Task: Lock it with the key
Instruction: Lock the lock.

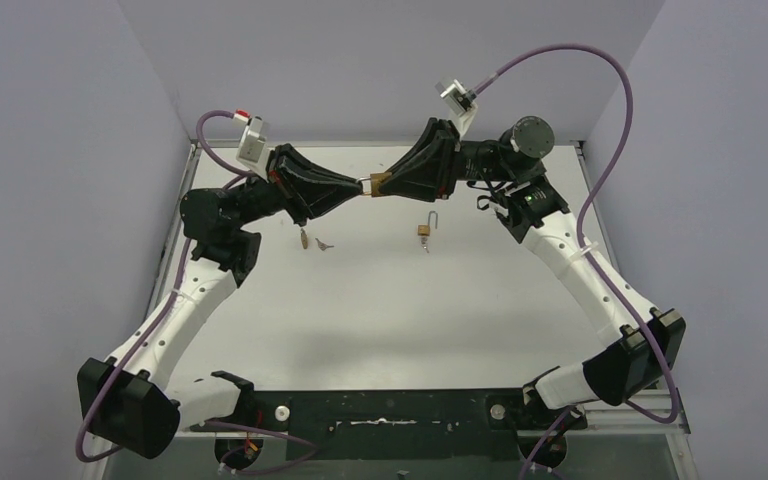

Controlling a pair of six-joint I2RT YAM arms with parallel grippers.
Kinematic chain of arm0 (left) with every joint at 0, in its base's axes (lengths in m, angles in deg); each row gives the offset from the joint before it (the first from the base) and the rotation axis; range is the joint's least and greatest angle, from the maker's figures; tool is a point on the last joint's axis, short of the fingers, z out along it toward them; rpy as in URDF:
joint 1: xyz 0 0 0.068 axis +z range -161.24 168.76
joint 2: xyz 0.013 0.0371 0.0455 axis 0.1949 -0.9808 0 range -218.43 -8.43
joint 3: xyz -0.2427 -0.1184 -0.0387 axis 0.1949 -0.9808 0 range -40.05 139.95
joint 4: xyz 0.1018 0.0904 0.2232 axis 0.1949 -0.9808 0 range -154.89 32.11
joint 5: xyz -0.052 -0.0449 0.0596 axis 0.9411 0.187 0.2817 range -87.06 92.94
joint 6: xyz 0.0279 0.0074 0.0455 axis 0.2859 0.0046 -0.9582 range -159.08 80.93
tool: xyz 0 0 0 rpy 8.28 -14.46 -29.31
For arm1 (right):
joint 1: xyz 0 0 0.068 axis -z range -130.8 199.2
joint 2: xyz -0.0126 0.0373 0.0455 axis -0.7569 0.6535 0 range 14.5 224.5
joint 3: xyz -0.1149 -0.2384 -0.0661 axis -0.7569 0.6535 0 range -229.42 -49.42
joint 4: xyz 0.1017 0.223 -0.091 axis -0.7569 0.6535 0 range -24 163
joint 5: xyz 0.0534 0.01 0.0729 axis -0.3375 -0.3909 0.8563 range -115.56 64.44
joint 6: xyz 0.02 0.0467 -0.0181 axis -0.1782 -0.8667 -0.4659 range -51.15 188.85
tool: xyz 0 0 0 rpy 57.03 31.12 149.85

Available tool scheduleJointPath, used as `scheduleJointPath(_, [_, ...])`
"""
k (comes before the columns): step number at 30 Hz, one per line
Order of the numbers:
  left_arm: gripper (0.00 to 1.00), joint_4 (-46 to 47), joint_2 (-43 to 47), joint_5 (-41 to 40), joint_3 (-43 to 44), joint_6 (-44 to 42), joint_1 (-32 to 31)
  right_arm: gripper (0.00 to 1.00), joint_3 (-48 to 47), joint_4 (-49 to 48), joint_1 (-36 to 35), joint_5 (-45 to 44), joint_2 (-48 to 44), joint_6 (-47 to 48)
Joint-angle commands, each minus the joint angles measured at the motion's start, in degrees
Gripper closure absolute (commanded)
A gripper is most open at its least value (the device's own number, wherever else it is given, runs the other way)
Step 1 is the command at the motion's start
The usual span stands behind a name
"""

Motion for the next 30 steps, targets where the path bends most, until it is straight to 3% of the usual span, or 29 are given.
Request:
scheduleJointPath(1, [1.0,0.2,-3.9,-3.6,0.5,-1.8,-4.9,1.0,-2.6,-3.0,-8.1,-1.3,1.9,-1.5])
scheduleJointPath(11, [1.0,0.5,-5.3,-3.9,-0.8,-2.5,-7.5,1.0,-4.2,-4.4,-8.0,-0.8,3.6,-2.3])
scheduleJointPath(18, [1.0,-10.2,-2.3,-4.9,1.1,-9.8,-4.7,1.0,-2.8,-3.5,-5.4,-2.6,1.8,-0.9])
scheduleJointPath(23, [1.0,-16.9,-1.0,-6.2,2.9,-13.9,-3.8,0.99,-2.5,4.7,-5.3,-5.8,0.6,6.4])
scheduleJointPath(25, [1.0,-17.4,-1.0,-6.2,3.8,-13.9,-3.1,0.71,-2.6,7.4,-4.8,-6.4,0.1,8.9])
scheduleJointPath(26, [1.0,-17.7,-1.0,-6.2,4.2,-13.9,-2.7,0.62,-2.5,8.3,-4.4,-6.7,-0.4,9.9])
scheduleJointPath(28, [1.0,-18.4,-0.8,-6.4,5.2,-13.9,-1.5,0.5,-1.4,7.9,-2.8,-7.2,-1.9,10.1])
scheduleJointPath(30, [1.0,-19.2,-0.6,-6.6,6.0,-14.2,-0.5,0.46,0.4,6.4,-1.0,-8.1,-4.1,9.7])
